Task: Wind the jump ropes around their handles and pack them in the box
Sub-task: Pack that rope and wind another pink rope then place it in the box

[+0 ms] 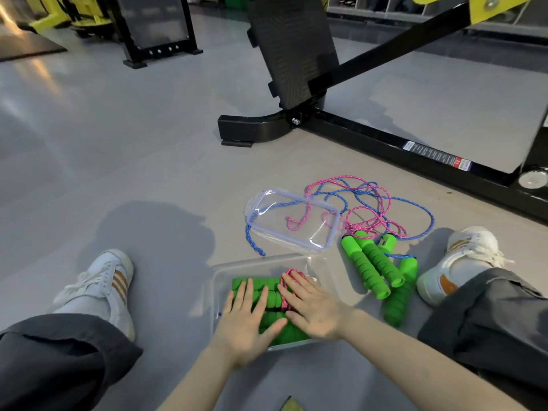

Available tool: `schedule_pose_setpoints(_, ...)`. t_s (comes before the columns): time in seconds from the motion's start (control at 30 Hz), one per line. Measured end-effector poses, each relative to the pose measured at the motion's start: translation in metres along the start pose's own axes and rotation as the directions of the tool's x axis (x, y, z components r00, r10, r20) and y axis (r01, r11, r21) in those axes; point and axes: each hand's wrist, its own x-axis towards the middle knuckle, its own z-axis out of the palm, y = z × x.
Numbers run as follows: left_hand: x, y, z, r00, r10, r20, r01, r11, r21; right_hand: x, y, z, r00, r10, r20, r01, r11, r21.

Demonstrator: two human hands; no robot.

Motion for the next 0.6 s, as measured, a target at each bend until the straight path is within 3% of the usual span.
schedule_pose_setpoints(0.1,-0.001,0.01,-0.002,0.996,-0.036,-0.085,0.034,0.999,-0.02,-0.011,0.0,-0.008,0.996,-0.029,-0.079,0.029,1.0,-0.002)
schedule_pose_setpoints(0.17,0.005,0.021,0.0,0.965,-0.022,-0.26,0.041,0.997,0.07,-0.024,0.011,-0.018,0.977,-0.082,-0.196,0.068,0.995,-0.077)
schedule_pose_setpoints(0.27,0.019,0.061,-0.006,0.914,0.092,-0.396,-0.078,0.996,0.051,-0.045,0.038,-0.033,0.961,0.043,-0.272,-0.069,0.994,-0.085)
schedule_pose_setpoints(0.33,0.029,0.1,-0.015,0.901,0.15,-0.407,-0.165,0.986,-0.004,-0.058,0.06,-0.035,0.907,0.261,-0.33,-0.279,0.96,-0.008)
schedule_pose_setpoints(0.4,0.042,0.138,-0.016,0.905,0.195,-0.377,-0.236,0.969,-0.067,-0.073,0.082,-0.029,0.831,0.438,-0.343,-0.4,0.899,0.179)
schedule_pose_setpoints(0.53,0.074,0.194,-0.007,0.898,0.149,-0.413,-0.26,0.939,-0.227,-0.104,0.114,-0.006,0.847,0.484,-0.221,-0.398,0.852,0.34)
schedule_pose_setpoints(0.6,0.095,0.209,-0.002,0.949,0.098,-0.3,-0.19,0.937,-0.293,-0.109,0.119,-0.005,0.852,0.488,-0.188,-0.362,0.81,0.461)
